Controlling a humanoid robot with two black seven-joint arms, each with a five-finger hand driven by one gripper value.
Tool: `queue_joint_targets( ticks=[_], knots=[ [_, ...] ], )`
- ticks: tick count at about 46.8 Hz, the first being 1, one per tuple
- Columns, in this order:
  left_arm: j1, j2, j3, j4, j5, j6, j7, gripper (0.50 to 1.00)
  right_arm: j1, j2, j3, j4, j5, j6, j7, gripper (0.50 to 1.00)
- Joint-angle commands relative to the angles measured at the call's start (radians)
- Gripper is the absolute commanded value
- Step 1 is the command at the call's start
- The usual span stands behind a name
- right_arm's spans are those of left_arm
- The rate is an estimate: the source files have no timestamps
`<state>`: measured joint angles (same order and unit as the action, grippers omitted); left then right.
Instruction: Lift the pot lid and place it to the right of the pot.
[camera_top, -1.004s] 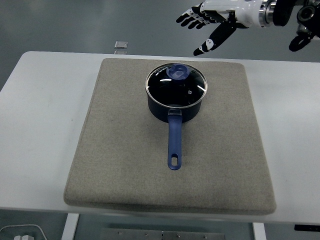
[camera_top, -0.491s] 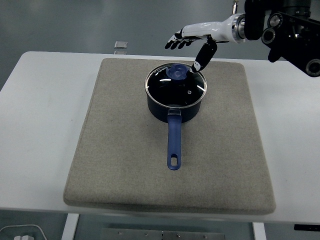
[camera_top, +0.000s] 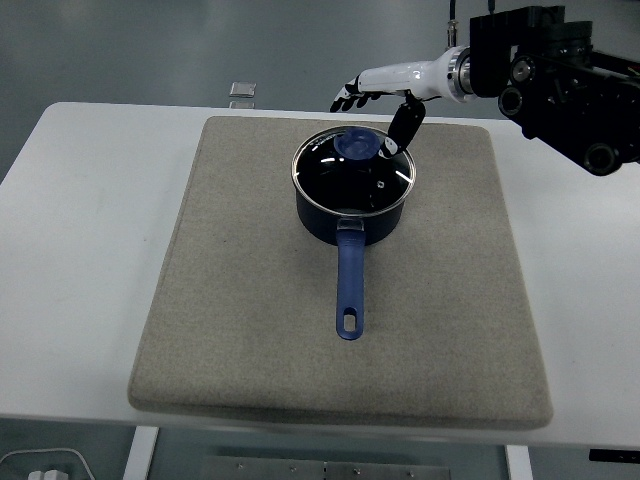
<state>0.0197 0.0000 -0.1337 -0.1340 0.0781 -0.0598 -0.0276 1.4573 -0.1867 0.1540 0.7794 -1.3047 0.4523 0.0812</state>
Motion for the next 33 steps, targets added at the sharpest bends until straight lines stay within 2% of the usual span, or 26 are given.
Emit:
queue_joint_targets(
  ticks=[1, 16, 20, 33],
  knots=[
    [0.0, 0.0, 0.0, -0.001, 0.0, 0.0, 0.0, 1.0, -0.002, 0.004, -0.005, 0.0, -0.001, -0.004, 0.0, 0.893],
    [0.0, 0.0, 0.0, -0.001, 0.0, 0.0, 0.0, 1.0, -0.005, 0.006, -0.033, -0.002, -0.011, -0.004, 0.017, 0.862],
    [0.0, 0.0, 0.0, 0.001, 0.0, 0.0, 0.0, 1.0, -0.005, 0.009, -0.037, -0.002, -0.022, -0.004, 0.022, 0.834],
    [0.0, 0.0, 0.0, 0.001, -0.001, 0.0, 0.0, 1.0, -0.002, 0.009, -0.037, -0.002, -0.022, -0.004, 0.026, 0.813]
  ],
)
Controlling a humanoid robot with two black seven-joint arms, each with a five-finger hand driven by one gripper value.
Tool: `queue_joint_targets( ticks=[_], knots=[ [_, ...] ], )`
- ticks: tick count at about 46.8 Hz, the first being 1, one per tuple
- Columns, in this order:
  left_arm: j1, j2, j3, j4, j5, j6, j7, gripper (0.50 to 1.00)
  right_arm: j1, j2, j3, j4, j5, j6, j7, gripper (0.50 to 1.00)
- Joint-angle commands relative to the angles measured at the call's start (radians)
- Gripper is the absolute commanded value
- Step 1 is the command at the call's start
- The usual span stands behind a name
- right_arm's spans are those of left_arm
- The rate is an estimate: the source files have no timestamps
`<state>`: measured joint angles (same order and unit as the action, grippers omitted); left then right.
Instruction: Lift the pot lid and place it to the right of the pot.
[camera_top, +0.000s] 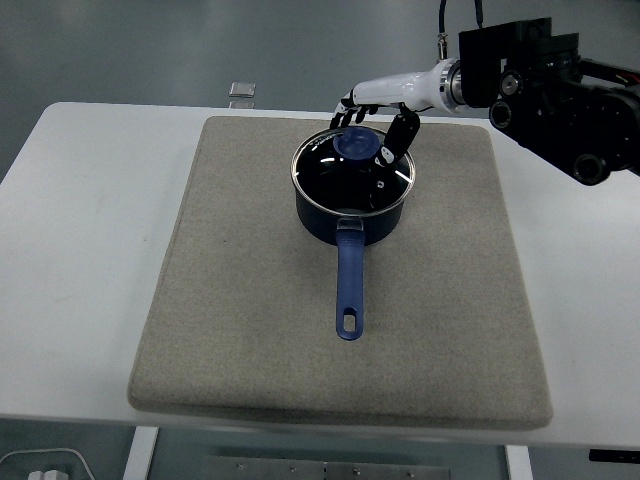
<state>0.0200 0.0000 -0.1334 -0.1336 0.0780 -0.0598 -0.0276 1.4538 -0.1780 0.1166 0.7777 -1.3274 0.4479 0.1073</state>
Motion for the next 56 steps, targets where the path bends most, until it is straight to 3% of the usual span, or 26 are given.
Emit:
queue_joint_targets(
  ticks=[1, 36, 44, 56],
  knots=[
    [0.0, 0.0, 0.0, 0.0, 0.0, 0.0, 0.0, 1.0, 0.002, 0.002, 0.0, 0.0, 0.001, 0.0, 0.0, 0.811],
    [0.0, 0.0, 0.0, 0.0, 0.0, 0.0, 0.0, 1.0, -0.004, 0.015, 0.003, 0.006, 0.001, 0.008, 0.008, 0.801],
    [0.0, 0.0, 0.0, -0.001, 0.0, 0.0, 0.0, 1.0, -0.004, 0.015, 0.002, 0.006, -0.001, 0.008, 0.008, 0.768],
    [0.0, 0.0, 0.0, 0.0, 0.0, 0.0, 0.0, 1.0, -0.004, 0.015, 0.0, 0.006, -0.001, 0.006, 0.008, 0.762]
  ],
)
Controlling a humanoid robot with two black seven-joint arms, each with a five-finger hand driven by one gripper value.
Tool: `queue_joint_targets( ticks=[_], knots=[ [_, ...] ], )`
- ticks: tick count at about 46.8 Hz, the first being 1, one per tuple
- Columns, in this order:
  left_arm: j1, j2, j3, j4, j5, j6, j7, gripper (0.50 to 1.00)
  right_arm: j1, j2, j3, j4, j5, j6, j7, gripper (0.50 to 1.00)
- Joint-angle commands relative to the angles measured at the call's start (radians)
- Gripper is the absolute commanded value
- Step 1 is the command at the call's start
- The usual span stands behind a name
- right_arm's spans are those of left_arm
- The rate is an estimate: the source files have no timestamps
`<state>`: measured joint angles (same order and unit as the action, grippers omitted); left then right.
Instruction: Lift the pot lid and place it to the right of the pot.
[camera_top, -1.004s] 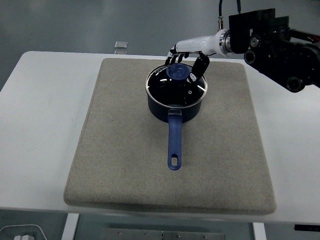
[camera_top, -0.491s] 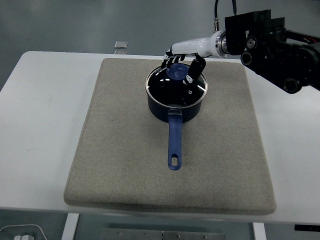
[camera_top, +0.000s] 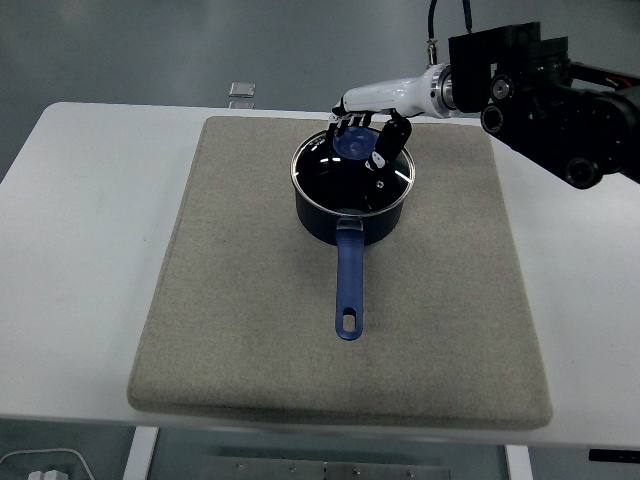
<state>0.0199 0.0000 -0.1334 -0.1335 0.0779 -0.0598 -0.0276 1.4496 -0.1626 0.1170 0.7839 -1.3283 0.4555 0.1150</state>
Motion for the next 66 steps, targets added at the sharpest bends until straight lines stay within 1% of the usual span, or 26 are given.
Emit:
queue_joint_targets(
  ticks=[1, 7, 11, 14, 40, 47, 51, 58, 66],
  knots=[
    [0.0, 0.0, 0.0, -0.001, -0.001, 0.0, 0.0, 1.0, 0.0, 0.0, 0.001, 0.0, 0.0, -0.001, 0.0, 0.76],
    [0.0, 0.0, 0.0, 0.0, 0.0, 0.0, 0.0, 1.0, 0.0, 0.0, 0.001, 0.0, 0.0, -0.001, 0.0, 0.758],
    [0.0, 0.0, 0.0, 0.0, 0.0, 0.0, 0.0, 1.0, 0.0, 0.0, 0.001, 0.0, 0.0, 0.0, 0.0, 0.731],
    [0.0, 0.0, 0.0, 0.0, 0.0, 0.0, 0.0, 1.0, 0.0, 0.0, 0.001, -0.002, 0.0, -0.001, 0.002, 0.729],
    [0.0, 0.0, 0.0, 0.0, -0.001, 0.0, 0.0, 1.0, 0.0, 0.0, 0.001, -0.003, -0.009, -0.006, 0.002, 0.742],
    [0.0, 0.0, 0.0, 0.0, 0.0, 0.0, 0.0, 1.0, 0.002, 0.0, 0.001, -0.003, -0.009, -0.006, 0.002, 0.756],
    [0.0, 0.0, 0.0, 0.0, 0.0, 0.0, 0.0, 1.0, 0.002, 0.0, 0.001, -0.003, -0.009, -0.008, 0.002, 0.784],
    [0.0, 0.0, 0.0, 0.0, -0.001, 0.0, 0.0, 1.0, 0.002, -0.002, 0.003, -0.003, -0.009, -0.006, 0.009, 0.815],
    [0.0, 0.0, 0.0, 0.0, 0.0, 0.0, 0.0, 1.0, 0.003, -0.003, 0.001, -0.005, -0.009, -0.006, 0.012, 0.821]
  ],
)
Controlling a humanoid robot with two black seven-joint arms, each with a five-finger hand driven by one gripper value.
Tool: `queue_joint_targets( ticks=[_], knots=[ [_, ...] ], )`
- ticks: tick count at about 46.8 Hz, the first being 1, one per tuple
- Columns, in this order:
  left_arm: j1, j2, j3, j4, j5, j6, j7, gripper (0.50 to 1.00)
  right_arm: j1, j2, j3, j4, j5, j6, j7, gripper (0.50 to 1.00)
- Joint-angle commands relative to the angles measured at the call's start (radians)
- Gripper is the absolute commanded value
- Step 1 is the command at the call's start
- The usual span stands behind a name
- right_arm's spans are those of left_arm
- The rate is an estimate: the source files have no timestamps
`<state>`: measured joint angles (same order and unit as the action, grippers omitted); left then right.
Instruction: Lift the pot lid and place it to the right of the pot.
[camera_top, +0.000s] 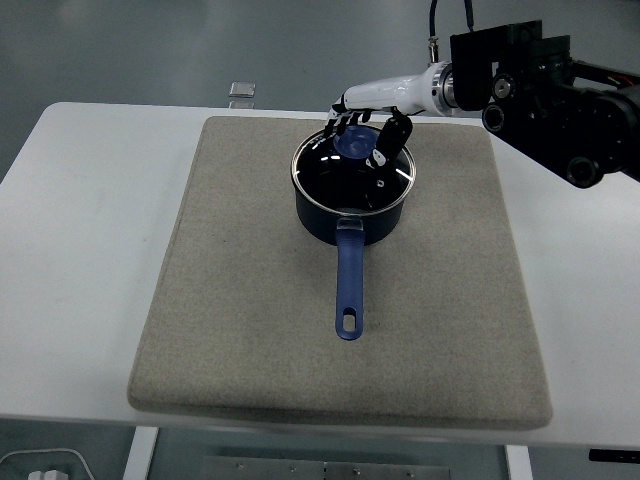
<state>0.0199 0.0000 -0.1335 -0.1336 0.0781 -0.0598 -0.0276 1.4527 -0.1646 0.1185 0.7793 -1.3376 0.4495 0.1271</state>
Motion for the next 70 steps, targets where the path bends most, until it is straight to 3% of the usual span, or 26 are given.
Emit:
queue_joint_targets(
  ticks=[1, 21, 33, 47, 51, 70],
  knots=[
    [0.0, 0.0, 0.0, 0.0, 0.0, 0.0, 0.0, 1.0, 0.0, -0.001, 0.0, 0.0, 0.0, 0.0, 0.0, 0.821],
    [0.0, 0.0, 0.0, 0.0, 0.0, 0.0, 0.0, 1.0, -0.003, -0.003, -0.002, -0.002, -0.005, 0.0, 0.0, 0.803],
    [0.0, 0.0, 0.0, 0.0, 0.0, 0.0, 0.0, 1.0, -0.003, -0.003, -0.002, -0.002, -0.011, 0.0, 0.005, 0.686],
    [0.0, 0.0, 0.0, -0.001, 0.0, 0.0, 0.0, 1.0, -0.003, -0.003, 0.0, -0.002, -0.011, 0.003, 0.02, 0.65],
    [0.0, 0.0, 0.0, 0.0, 0.0, 0.0, 0.0, 1.0, -0.002, -0.004, 0.0, -0.002, -0.011, 0.005, 0.022, 0.615],
    [0.0, 0.0, 0.0, 0.0, -0.001, 0.0, 0.0, 1.0, 0.021, -0.018, 0.012, -0.002, 0.002, 0.037, 0.019, 0.603]
  ],
)
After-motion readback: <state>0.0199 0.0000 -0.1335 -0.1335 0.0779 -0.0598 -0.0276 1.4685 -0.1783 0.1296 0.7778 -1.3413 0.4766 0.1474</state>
